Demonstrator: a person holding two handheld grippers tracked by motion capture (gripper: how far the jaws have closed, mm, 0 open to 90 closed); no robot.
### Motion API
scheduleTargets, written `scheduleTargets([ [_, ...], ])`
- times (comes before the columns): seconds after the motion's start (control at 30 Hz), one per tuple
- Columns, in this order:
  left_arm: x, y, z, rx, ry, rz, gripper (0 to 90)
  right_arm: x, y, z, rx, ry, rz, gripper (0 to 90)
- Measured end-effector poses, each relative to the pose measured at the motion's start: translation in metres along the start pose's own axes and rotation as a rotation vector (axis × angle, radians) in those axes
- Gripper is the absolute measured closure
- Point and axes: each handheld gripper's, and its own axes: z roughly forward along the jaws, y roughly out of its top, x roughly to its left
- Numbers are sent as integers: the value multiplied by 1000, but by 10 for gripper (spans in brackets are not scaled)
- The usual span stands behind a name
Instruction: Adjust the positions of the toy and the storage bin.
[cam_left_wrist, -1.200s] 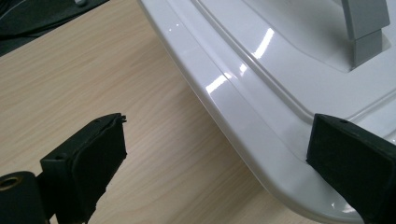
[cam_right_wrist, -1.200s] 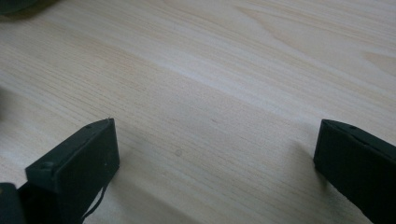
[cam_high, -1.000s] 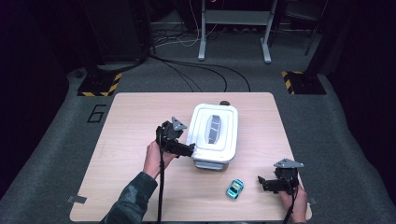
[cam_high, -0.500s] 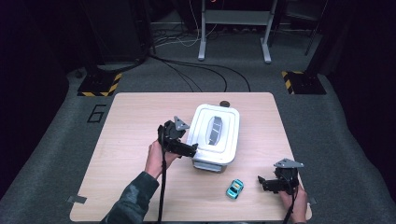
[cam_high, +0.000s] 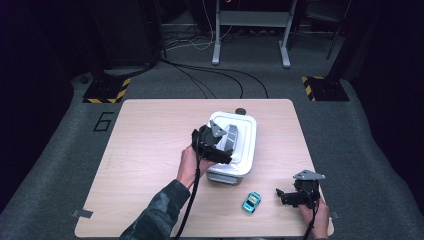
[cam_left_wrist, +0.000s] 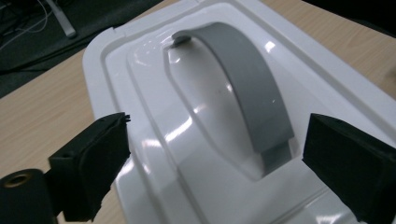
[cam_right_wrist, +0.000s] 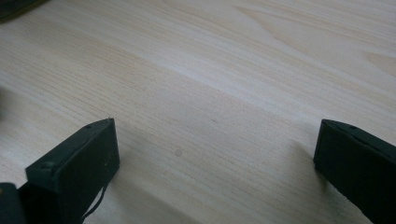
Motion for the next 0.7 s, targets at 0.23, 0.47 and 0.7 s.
scheduleTargets([
  [0.23,-11,3,11,-3,-3,19,375,0,0,0,1,0,3,0],
  [0.47,-12,-3,8,-19,-35,50,562,0,0,0,0,0,4,0],
  [0.7,-4,-11,4,-31,-47,31,598,0,0,0,0,0,3,0],
])
